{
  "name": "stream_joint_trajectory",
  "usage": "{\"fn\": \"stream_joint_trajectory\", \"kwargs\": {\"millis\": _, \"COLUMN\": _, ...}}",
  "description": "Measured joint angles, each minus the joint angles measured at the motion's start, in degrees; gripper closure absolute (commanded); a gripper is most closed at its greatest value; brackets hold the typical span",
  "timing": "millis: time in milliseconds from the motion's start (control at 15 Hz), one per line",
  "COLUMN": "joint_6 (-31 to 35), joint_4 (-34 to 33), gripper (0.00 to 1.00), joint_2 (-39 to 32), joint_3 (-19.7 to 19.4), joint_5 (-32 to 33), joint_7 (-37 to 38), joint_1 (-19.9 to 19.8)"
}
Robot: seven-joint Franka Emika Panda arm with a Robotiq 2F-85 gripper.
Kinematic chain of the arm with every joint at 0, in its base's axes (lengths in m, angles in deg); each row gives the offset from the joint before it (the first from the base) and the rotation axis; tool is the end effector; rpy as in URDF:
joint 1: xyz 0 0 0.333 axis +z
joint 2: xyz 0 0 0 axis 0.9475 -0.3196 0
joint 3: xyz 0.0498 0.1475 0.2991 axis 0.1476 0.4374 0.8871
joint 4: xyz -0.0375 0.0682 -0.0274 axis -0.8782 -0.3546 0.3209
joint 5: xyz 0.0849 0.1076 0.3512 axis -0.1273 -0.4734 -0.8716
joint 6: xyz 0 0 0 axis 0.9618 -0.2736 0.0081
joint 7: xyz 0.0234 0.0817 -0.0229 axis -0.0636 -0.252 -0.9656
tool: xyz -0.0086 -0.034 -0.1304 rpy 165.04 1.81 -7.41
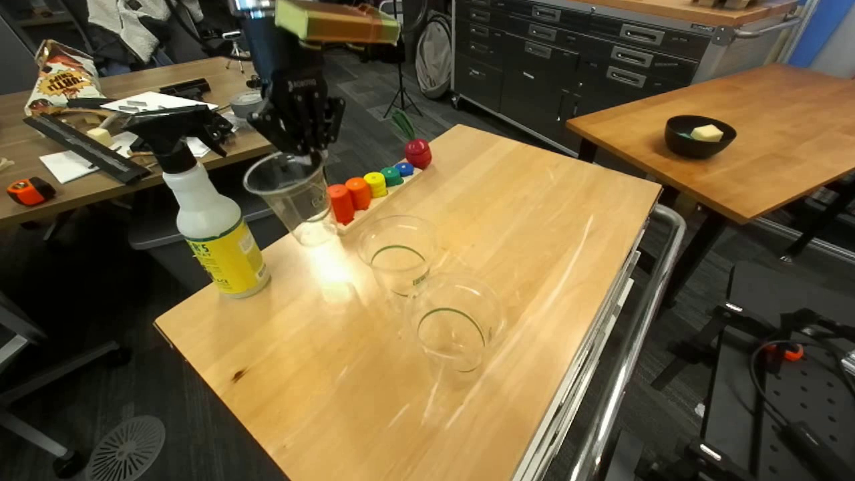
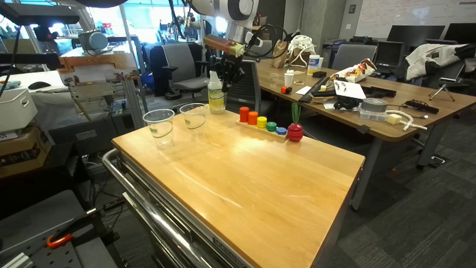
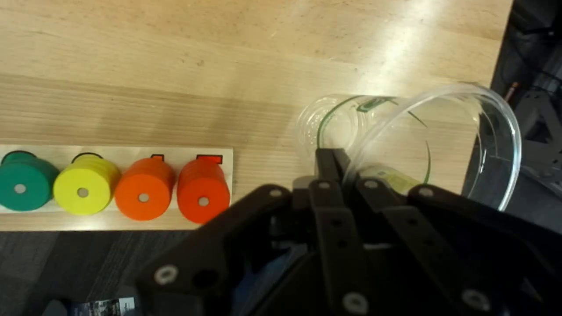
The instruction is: Stack the cups
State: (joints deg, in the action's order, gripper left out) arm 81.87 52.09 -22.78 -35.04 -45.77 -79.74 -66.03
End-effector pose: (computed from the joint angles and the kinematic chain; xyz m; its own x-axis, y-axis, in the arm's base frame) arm 0.7395 0.1545 0.3294 0.9729 0.1755 -0.1505 0.1472 -0.9722 -0.1822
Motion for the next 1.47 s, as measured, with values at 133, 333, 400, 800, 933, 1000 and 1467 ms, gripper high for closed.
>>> {"fn": "stream_joint_trajectory", "kwargs": {"millis": 133, "joint_6": -0.2, "joint_4": 0.8, "gripper": 0.99, "joint_2": 2.8, "joint_3": 0.5, "joint_5": -2.7, "joint_7": 0.1, "joint_1": -2.2}}
{"fn": "stream_joint_trajectory", "kwargs": {"millis": 333, "joint_6": -0.2, "joint_4": 4.3, "gripper": 0.99, "joint_2": 8.0, "joint_3": 0.5, "joint_5": -4.5, "joint_7": 0.6, "joint_1": -4.3}}
{"fn": "stream_joint_trajectory", "kwargs": {"millis": 400, "joint_6": -0.2, "joint_4": 6.2, "gripper": 0.99, "joint_2": 9.8, "joint_3": 0.5, "joint_5": -4.7, "joint_7": 0.7, "joint_1": -4.6}}
{"fn": "stream_joint_trajectory", "kwargs": {"millis": 800, "joint_6": 0.1, "joint_4": 21.6, "gripper": 0.99, "joint_2": 18.9, "joint_3": 0.6, "joint_5": -5.4, "joint_7": 0.7, "joint_1": -3.5}}
{"fn": "stream_joint_trajectory", "kwargs": {"millis": 933, "joint_6": 1.5, "joint_4": 27.2, "gripper": 0.99, "joint_2": 21.4, "joint_3": 0.6, "joint_5": -5.4, "joint_7": 0.7, "joint_1": -2.4}}
{"fn": "stream_joint_trajectory", "kwargs": {"millis": 1000, "joint_6": 2.6, "joint_4": 29.9, "gripper": 0.99, "joint_2": 22.7, "joint_3": 0.5, "joint_5": -5.4, "joint_7": 0.7, "joint_1": -1.9}}
{"fn": "stream_joint_trajectory", "kwargs": {"millis": 1467, "joint_6": 16.7, "joint_4": 46.9, "gripper": 0.99, "joint_2": 31.5, "joint_3": -0.1, "joint_5": -5.4, "joint_7": 2.1, "joint_1": -0.7}}
